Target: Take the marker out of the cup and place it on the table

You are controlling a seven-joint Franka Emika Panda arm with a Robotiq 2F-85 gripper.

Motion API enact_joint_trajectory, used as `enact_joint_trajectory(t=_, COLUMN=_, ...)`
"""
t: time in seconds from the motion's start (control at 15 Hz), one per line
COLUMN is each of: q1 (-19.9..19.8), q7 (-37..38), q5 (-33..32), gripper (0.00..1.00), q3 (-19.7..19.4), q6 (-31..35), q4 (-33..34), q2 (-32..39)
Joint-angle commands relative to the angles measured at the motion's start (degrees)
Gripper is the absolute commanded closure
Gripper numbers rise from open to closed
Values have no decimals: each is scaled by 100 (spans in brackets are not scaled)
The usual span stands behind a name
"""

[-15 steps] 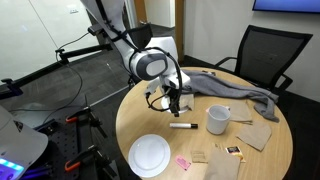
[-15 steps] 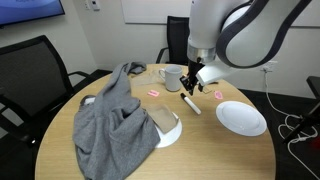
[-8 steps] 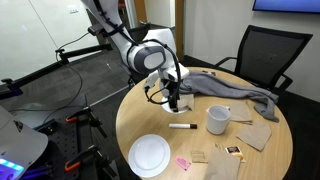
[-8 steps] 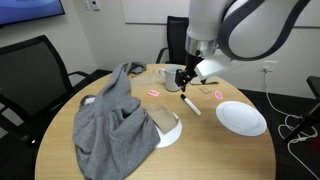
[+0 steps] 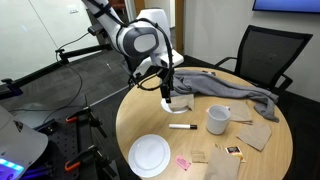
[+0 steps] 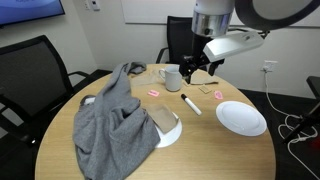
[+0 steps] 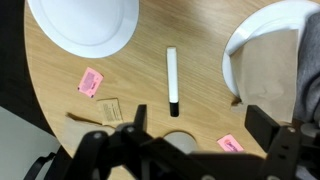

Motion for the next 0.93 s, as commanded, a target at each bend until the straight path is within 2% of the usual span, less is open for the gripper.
enact_joint_trajectory(t=0.0, q1=30, q7=3, q5=-177, gripper=0, q3=-65, q6=-662, q4=-364, q2=-833)
enact_joint_trajectory(t=0.47, q1=-386, q7=-73, q5=-636, gripper=0, q3=276, q6=-1632, q4=-551, q2=-1943)
enact_joint_trajectory(t=0.87, q1=-840, q7=-147, q5=-723, gripper=0, q3=729, q6=-1971, q4=-695, q2=-2529)
